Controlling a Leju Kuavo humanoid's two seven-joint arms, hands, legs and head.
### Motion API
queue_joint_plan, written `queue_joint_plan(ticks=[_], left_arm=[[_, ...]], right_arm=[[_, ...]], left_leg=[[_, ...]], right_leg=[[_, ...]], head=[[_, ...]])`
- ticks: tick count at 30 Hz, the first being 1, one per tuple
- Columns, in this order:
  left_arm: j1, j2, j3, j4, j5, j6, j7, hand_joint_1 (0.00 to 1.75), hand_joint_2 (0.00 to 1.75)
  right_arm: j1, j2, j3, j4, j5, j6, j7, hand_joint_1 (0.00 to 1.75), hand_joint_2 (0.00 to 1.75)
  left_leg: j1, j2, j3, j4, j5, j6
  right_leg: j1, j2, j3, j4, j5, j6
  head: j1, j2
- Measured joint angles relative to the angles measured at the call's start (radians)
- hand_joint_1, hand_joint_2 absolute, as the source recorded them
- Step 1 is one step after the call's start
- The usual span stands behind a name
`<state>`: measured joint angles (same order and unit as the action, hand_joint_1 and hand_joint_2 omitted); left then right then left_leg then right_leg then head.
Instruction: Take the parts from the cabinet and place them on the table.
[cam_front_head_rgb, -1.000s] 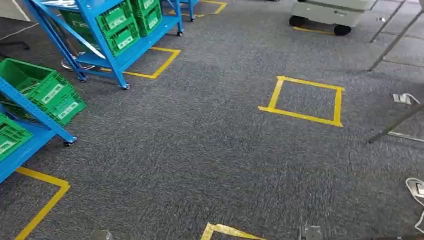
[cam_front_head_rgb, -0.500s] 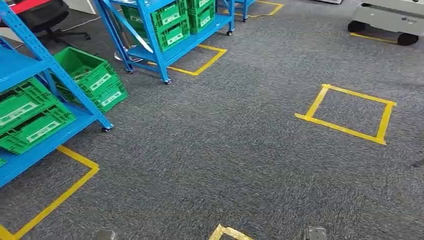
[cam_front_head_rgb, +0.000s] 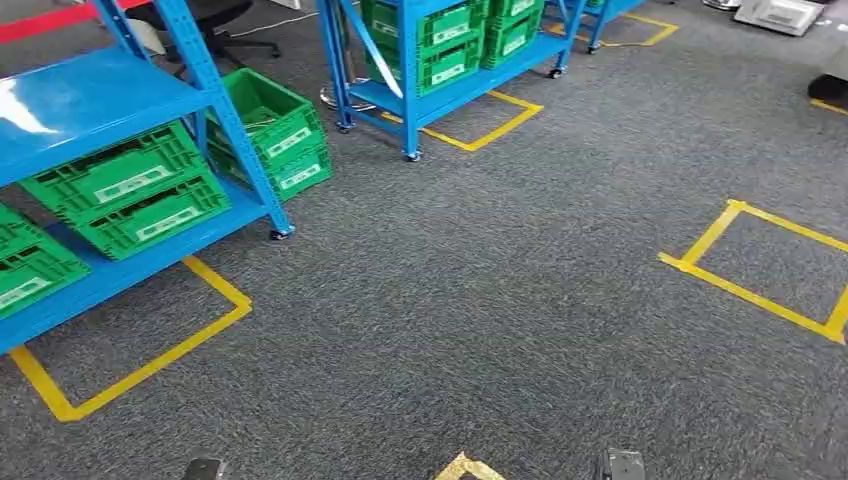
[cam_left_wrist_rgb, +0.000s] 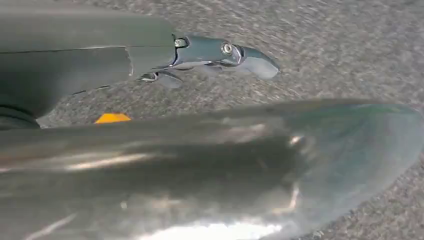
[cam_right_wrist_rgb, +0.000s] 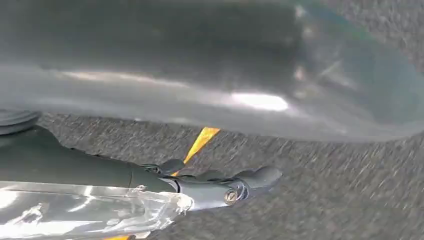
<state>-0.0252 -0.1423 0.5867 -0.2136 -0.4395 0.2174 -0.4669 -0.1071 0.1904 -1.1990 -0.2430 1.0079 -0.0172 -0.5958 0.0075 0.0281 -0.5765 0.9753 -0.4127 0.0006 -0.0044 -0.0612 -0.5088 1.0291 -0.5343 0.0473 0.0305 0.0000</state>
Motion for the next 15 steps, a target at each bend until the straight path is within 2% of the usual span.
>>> queue_joint_plan(ticks=[1,2,3,4,5,6,7,8,9,10,11,13,14,15], left_arm=[[-0.001,0.0,0.001,0.0,-0.001,0.0,0.0,0.0,0.0],[-0.004,-0.001,0.001,0.0,-0.002,0.0,0.0,0.0,0.0],[-0.004,-0.001,0.002,0.0,-0.003,0.0,0.0,0.0,0.0],[-0.003,-0.001,0.002,0.0,-0.003,0.0,0.0,0.0,0.0],[-0.001,0.0,0.004,0.0,-0.003,0.0,0.0,0.0,0.0],[0.0,0.0,0.005,0.0,-0.003,0.0,0.0,0.0,0.0],[0.0,0.0,0.005,0.0,-0.005,0.0,0.0,0.0,0.0],[0.0,-0.001,0.005,0.0,-0.006,0.0,0.0,0.0,0.0],[-0.001,-0.001,0.005,0.0,-0.006,0.0,0.0,0.0,0.0],[-0.004,0.0,0.005,0.0,-0.007,0.0,0.0,0.0,0.0],[-0.004,0.0,0.005,0.0,-0.009,0.0,0.0,0.0,0.0],[0.003,0.0,0.007,0.0,-0.01,0.0,0.0,0.0,0.0],[0.005,0.002,0.009,0.0,-0.011,0.001,0.0,0.0,0.0],[0.007,0.002,0.011,0.0,-0.012,0.003,0.0,0.0,0.0]], right_arm=[[0.001,0.0,0.0,0.0,0.0,0.0,0.0,0.0,0.0],[0.004,0.0,0.001,0.0,0.0,0.0,0.001,0.0,0.0],[0.006,0.0,0.001,0.0,-0.001,0.0,0.002,0.0,0.0],[0.008,0.0,0.002,0.0,-0.001,-0.002,0.003,0.0,0.0],[0.008,0.0,0.003,0.0,-0.001,-0.002,0.003,0.0,0.0],[0.007,0.0,0.004,0.0,-0.001,-0.002,0.003,0.0,0.0],[0.006,0.0,0.006,0.0,-0.001,-0.002,0.003,0.0,0.0],[0.006,0.0,0.007,0.0,-0.002,-0.002,0.003,0.0,0.0],[0.006,0.0,0.007,0.0,-0.002,-0.003,0.003,0.0,0.0],[0.007,0.0,0.007,0.0,-0.002,-0.003,0.004,0.0,0.0],[0.006,0.0,0.007,0.0,-0.002,-0.003,0.005,0.0,0.0],[0.005,0.0,0.008,0.0,-0.002,-0.003,0.004,0.0,0.0],[0.006,0.002,0.009,0.0,-0.003,-0.003,0.004,0.0,0.0],[0.004,0.003,0.011,0.0,-0.003,-0.003,0.004,0.0,0.0]], left_leg=[[0.0,-0.012,-0.001,0.0,0.001,0.006],[0.0,-0.029,-0.003,0.0,0.002,0.009],[0.0,-0.043,-0.005,0.0,0.002,0.011],[0.0,-0.058,-0.005,0.0,0.002,0.011],[0.0,-0.072,-0.004,0.0,0.002,0.011],[0.0,-0.087,-0.003,0.001,0.002,0.01],[0.001,-0.104,-0.001,0.001,0.003,0.008],[0.003,-0.119,0.001,0.002,0.002,0.005],[0.004,-0.131,0.001,0.002,0.002,0.0],[-0.001,-0.143,-0.007,0.01,0.002,-0.008],[0.003,-0.153,-0.014,0.007,0.007,-0.016],[0.011,-0.178,-0.021,0.001,0.017,-0.031],[0.01,-0.191,-0.024,0.001,0.018,-0.037],[0.004,-0.135,-0.028,0.013,0.005,-0.039]], right_leg=[[-0.001,0.041,-0.029,0.069,-0.039,0.001],[-0.001,0.057,-0.076,0.168,-0.084,0.002],[0.0,0.06,-0.119,0.251,-0.115,0.002],[0.0,0.06,-0.151,0.303,-0.126,0.002],[0.0,0.06,-0.16,0.306,-0.112,0.0],[-0.001,0.061,-0.148,0.263,-0.073,-0.002],[-0.003,0.065,-0.115,0.181,-0.02,-0.004],[-0.006,0.083,-0.071,0.08,0.034,-0.006],[-0.011,0.133,-0.04,0.005,0.062,-0.005],[-0.019,0.182,-0.035,-0.016,0.051,-0.003],[-0.016,0.167,-0.029,-0.011,0.051,-0.004],[-0.008,0.148,-0.032,-0.007,0.054,-0.014],[-0.014,0.132,-0.031,-0.015,0.059,-0.022],[-0.015,0.116,-0.028,-0.02,0.062,-0.029]], head=[[0.001,0.0],[0.0,0.0],[0.002,0.0],[0.002,0.0],[0.002,0.0],[0.002,0.0],[0.002,0.0],[0.002,0.0],[0.003,0.0],[0.002,0.0],[-0.001,0.0],[0.0,0.0],[0.001,0.0],[-0.002,0.0]])
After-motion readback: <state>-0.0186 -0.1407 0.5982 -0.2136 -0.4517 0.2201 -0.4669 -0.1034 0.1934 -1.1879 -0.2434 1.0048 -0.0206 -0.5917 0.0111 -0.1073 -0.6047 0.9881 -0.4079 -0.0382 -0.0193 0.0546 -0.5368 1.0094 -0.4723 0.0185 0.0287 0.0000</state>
